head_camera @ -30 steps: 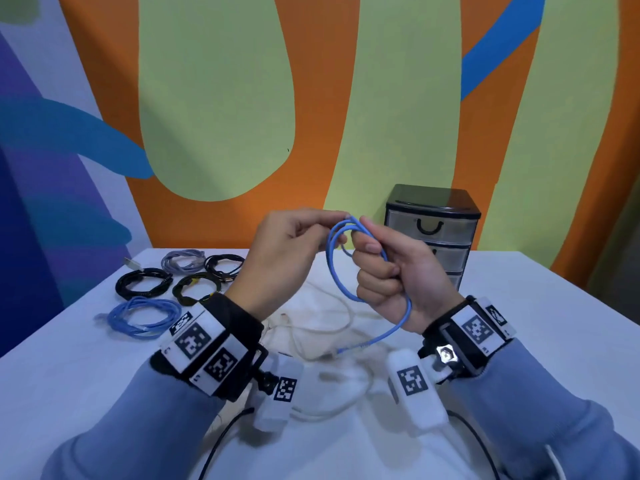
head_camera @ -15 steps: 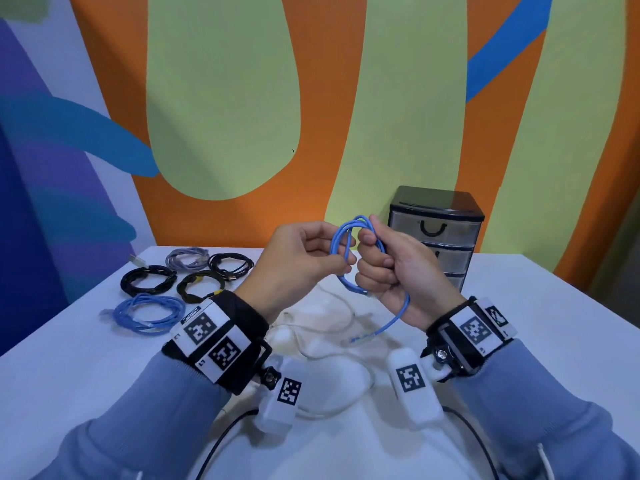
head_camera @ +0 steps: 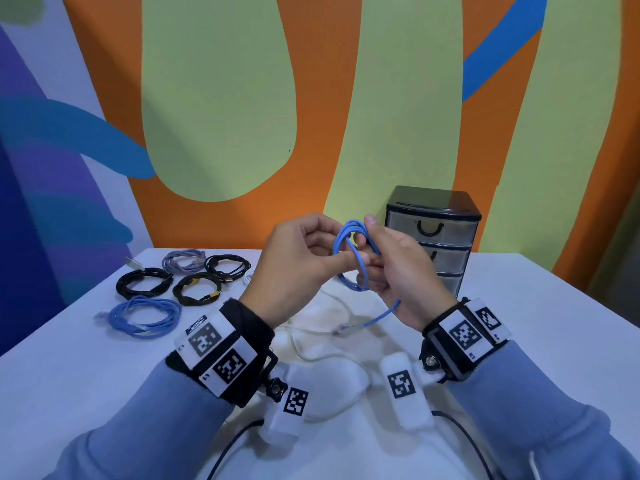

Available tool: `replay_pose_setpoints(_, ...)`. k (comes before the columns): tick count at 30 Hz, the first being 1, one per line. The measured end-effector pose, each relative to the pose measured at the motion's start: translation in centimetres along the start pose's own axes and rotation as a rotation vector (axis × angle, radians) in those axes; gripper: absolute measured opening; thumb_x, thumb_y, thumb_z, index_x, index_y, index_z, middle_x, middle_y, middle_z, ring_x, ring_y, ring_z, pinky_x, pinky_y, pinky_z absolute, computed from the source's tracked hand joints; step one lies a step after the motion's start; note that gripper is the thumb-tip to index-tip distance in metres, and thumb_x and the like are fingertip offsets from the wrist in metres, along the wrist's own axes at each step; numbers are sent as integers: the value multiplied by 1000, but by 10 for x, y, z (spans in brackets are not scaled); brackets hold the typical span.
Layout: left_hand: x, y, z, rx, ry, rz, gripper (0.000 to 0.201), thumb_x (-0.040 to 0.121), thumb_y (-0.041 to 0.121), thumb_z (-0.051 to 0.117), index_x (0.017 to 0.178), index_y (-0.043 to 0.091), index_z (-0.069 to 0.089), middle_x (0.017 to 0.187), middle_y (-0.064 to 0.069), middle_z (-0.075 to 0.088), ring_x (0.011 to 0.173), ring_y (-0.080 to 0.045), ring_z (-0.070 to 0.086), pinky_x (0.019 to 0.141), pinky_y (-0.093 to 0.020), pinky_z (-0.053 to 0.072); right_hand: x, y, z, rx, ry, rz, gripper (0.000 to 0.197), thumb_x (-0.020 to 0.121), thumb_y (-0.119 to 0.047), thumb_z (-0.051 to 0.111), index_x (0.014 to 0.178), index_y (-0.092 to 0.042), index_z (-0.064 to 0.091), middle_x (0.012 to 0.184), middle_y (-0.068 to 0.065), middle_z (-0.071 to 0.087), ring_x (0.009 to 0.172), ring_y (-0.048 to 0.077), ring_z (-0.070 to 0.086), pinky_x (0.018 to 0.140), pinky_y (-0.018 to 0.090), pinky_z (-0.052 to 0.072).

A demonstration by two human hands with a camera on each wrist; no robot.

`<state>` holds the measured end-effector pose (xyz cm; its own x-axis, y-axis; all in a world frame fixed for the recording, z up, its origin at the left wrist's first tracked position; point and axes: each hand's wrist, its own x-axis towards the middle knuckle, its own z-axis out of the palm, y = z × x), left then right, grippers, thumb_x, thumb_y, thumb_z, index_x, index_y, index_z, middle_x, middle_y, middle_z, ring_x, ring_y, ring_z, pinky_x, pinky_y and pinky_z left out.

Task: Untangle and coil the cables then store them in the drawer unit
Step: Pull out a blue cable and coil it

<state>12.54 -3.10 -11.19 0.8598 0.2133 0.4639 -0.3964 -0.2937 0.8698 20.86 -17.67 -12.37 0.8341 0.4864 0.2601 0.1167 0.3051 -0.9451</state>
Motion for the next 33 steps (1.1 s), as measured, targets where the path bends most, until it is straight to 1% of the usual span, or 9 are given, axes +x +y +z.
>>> replay_pose_setpoints(3,3,-1,1,127,106,148,35,86,26,89,118,31,76,96,6,69,78,-12,65,75,-28,55,2,4,1,-114,46,-16,39,111,-41,45,86,-15,58,63,-3,29,59,17,17,52,28,21)
replay_pose_setpoints(7,6,3,-5,-88,128,147,11,99,15,74,105,10,81,74,3,69,66,-13,56,67,-21,45,6,6,-8,-106,118,21,39,114,-37,39,87,-12,54,58,-7,27,47,10,20,46,22,18)
replay_pose_setpoints(9,6,8,-12,-189,87,34,13,101,10,69,106,4,79,84,-9,78,71,-18,67,70,-25,52,6,4,-14,-2,140,55,40,113,-38,40,85,-13,52,59,-7,26,48,10,18,46,22,17)
replay_pose_setpoints(13,5,17,-23,-395,-99,-126,34,102,-4,48,123,3,74,115,-18,79,105,-26,76,102,-40,55,7,-3,-21,150,138,48,41,111,-42,44,80,-17,49,63,-6,21,52,12,14,46,24,15)
replay_pose_setpoints(18,3,20,-31,-571,-358,-221,50,104,19,33,138,2,66,136,-19,70,117,-25,69,93,-38,49,9,-4,-22,211,151,-16,41,112,-41,41,79,-17,46,62,-6,20,48,10,15,41,22,19)
replay_pose_setpoints(20,3,20,-30,-492,-374,-217,48,106,29,41,132,2,70,132,-19,72,107,-23,70,88,-35,48,10,-4,-22,224,166,-26,40,112,-40,41,80,-17,47,62,-6,20,48,10,15,43,22,17)
replay_pose_setpoints(26,8,8,-30,-90,-234,-73,29,106,7,61,134,12,53,109,-8,82,97,-22,75,92,-37,52,10,-9,-23,394,151,15,39,112,-38,42,80,-17,47,62,-7,20,45,8,16,42,21,17)
replay_pose_setpoints(30,10,-4,-25,422,-55,103,12,102,14,67,100,25,71,92,11,80,80,-8,70,76,-32,52,6,-12,-15,529,63,74,39,112,-37,41,79,-18,46,60,-8,21,40,6,20,37,19,20)
replay_pose_setpoints(33,9,-4,-19,414,63,144,16,96,12,73,90,26,77,83,9,77,78,-10,69,73,-27,50,2,-9,-4,567,-8,78,38,112,-37,41,79,-17,47,61,-7,21,41,5,22,38,19,22)
